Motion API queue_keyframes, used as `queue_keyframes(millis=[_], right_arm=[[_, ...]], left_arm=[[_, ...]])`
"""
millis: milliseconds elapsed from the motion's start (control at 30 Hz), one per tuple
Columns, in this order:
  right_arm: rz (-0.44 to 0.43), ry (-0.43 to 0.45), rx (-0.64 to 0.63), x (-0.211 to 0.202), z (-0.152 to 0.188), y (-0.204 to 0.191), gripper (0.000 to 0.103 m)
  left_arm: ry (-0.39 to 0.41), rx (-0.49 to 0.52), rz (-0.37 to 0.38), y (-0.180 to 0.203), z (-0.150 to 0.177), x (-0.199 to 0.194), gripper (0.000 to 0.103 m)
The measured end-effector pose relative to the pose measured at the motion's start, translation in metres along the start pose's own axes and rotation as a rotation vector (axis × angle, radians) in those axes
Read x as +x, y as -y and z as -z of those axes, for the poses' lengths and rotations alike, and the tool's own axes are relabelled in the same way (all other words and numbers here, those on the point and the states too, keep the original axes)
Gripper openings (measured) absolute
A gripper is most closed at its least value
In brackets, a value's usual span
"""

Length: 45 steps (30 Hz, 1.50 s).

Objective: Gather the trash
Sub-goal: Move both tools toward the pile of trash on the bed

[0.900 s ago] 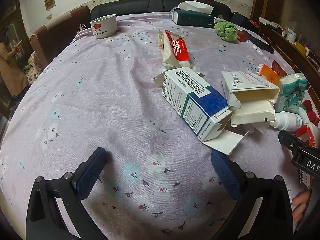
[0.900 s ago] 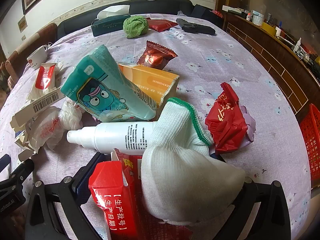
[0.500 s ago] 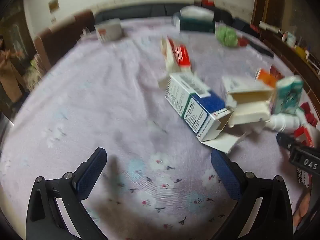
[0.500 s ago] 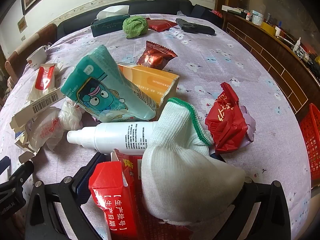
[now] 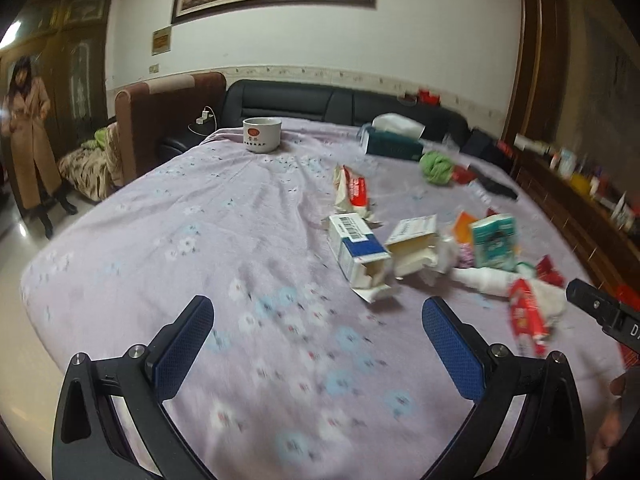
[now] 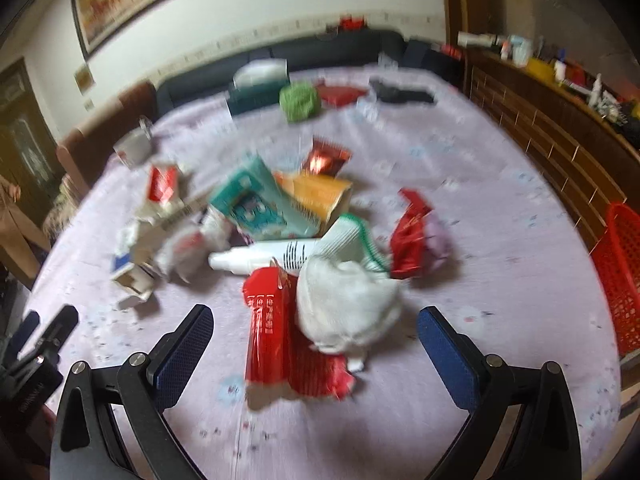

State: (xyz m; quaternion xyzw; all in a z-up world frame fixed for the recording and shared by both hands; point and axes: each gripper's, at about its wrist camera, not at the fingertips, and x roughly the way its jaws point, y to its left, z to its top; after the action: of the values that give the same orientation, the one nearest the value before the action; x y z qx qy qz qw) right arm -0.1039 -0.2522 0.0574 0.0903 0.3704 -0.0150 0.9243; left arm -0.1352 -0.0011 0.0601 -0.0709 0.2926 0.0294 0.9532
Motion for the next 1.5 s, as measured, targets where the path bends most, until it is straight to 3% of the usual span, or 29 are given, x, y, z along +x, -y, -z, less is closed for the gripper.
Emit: queue_keyframes(millis=[200,400,533,667,767,1067,1500], right_arm=[[0.058,0.196,-0.058,-0.046,0.015,0.001,0.103],[0.031,0.182,-0.008,-0.058,0.033,0.011,0.103],[0.037,0.240,-0.019,-0.076,0.042,0.012,0.103],[0.051,0.296,-0.036,-0.085,0.042,0.012,0.103],[0.057,0.314,-0.056,-0.089,0.043,0.010,0.103],[0.087,0.291,-0.079,-0.081,0.048,0.004,0.103],[0.110,0.280,-0.106,-0.077,0.049,-0.001,0.103]], left_arm=[[0.038,0.029,0.052,0.013,0.031,-0.038,0.103],[0.075,0.126,0.092,0.032,0.053,-0.068,0.103],[0.103,0.173,0.084,0.040,0.062,-0.079,0.103],[0.103,0.162,0.143,0.039,0.065,-0.080,0.103],[0.103,0.170,0.152,0.039,0.065,-0.080,0.103],[0.144,0.080,0.034,0.017,0.051,-0.075,0.103],[0.109,0.094,0.041,0.020,0.054,-0.066,0.103]])
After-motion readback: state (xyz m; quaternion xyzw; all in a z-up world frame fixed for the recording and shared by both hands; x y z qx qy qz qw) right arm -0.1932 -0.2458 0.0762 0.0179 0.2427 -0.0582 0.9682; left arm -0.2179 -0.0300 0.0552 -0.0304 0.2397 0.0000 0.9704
